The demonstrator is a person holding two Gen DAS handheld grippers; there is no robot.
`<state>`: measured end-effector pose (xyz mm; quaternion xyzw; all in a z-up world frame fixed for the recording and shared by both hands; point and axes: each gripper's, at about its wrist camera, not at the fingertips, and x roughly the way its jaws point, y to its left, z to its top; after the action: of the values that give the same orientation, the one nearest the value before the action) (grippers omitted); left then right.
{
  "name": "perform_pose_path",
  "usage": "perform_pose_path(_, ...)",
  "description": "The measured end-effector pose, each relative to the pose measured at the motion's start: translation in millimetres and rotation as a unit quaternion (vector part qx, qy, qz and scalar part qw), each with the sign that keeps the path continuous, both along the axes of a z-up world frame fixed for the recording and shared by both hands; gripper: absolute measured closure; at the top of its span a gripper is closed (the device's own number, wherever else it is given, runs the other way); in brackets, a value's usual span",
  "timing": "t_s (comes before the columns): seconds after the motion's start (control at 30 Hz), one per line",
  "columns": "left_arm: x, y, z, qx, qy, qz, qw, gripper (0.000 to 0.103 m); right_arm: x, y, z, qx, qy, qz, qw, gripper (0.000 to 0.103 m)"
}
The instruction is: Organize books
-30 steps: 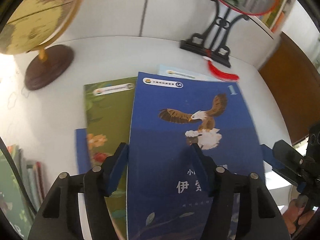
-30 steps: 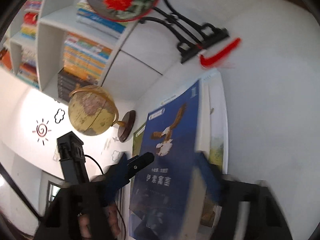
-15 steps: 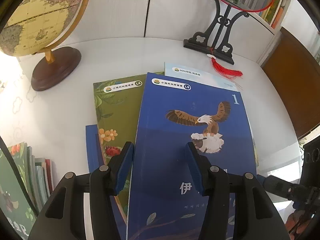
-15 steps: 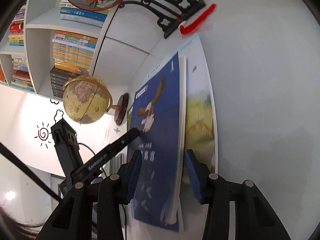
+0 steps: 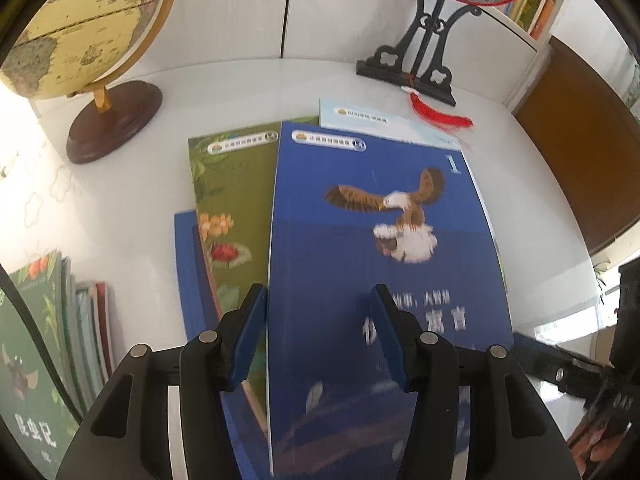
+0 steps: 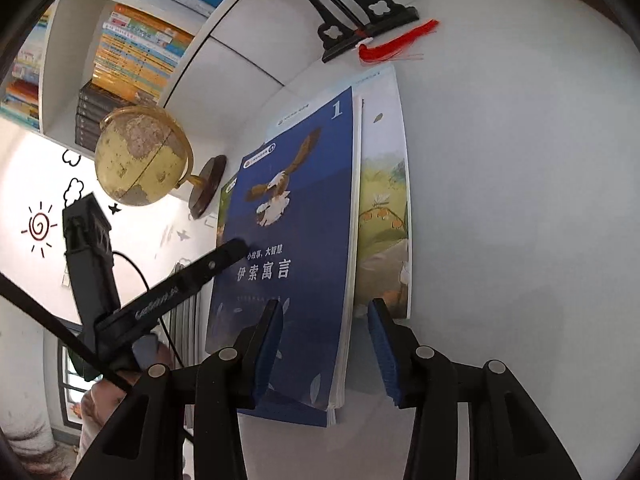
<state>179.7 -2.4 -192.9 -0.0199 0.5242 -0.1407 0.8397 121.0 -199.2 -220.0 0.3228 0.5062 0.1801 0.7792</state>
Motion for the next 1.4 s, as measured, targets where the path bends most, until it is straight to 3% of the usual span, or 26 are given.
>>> perform_pose_path(0.13, -12, 2, 1, 0.005, 0.006, -0.004, 1.0, 0.053, -6, -4, -7, 0.011, 0.025, -0.01, 1.0, 0.061)
perform_pose_path(0.37, -22, 5, 2, -0.009, 0.011, -0.003, 0.9999, 0.054, -2, -2, -21, 0.083, 0.012, -0.025, 0.996, 0.061)
perform_pose_path(0.43, -24, 9, 2, -0.021, 0.016, 0.001, 0.9997, 0.054, -4, 3, -14, 0.045, 0.002, -0.023, 0.999, 0.077)
perform_pose_path(0.5, -26, 18, 3, -0.056, 0.025, 0.017, 0.998, 0.054, -11, 7, -4, 0.003, -0.019, -0.017, 1.0, 0.083)
perform_pose_path(0.57, -28, 25, 5, -0.095, 0.028, 0.025, 0.9948, 0.054, -19, 6, 5, 0.003, -0.044, -0.018, 0.999, 0.092)
perform_pose_path(0.73, -36, 24, 16, -0.105, 0.008, 0.013, 0.9944, 0.054, -25, 21, 34, -0.075, -0.089, 0.015, 0.993, 0.093)
perform_pose_path(0.87, -39, 29, 20, -0.137, 0.005, 0.012, 0.9905, 0.054, -29, 21, 40, -0.086, -0.095, 0.008, 0.992, 0.093)
perform_pose_path(0.97, -38, 34, 19, -0.145, 0.006, 0.018, 0.9892, 0.054, -35, 31, 52, -0.102, -0.125, 0.013, 0.987, 0.093)
perform_pose_path(1.1, -36, 34, 2, -0.13, 0.035, 0.027, 0.9906, 0.054, -35, 41, 49, -0.125, -0.115, 0.017, 0.985, 0.093)
perform_pose_path(1.3, -43, 38, 7, -0.153, 0.021, 0.028, 0.9875, 0.054, -41, 40, 43, -0.116, -0.109, 0.006, 0.987, 0.093)
perform_pose_path(1.4, -49, 45, 18, -0.196, -0.008, 0.013, 0.9805, 0.055, -42, 42, 47, -0.114, -0.121, 0.008, 0.986, 0.093)
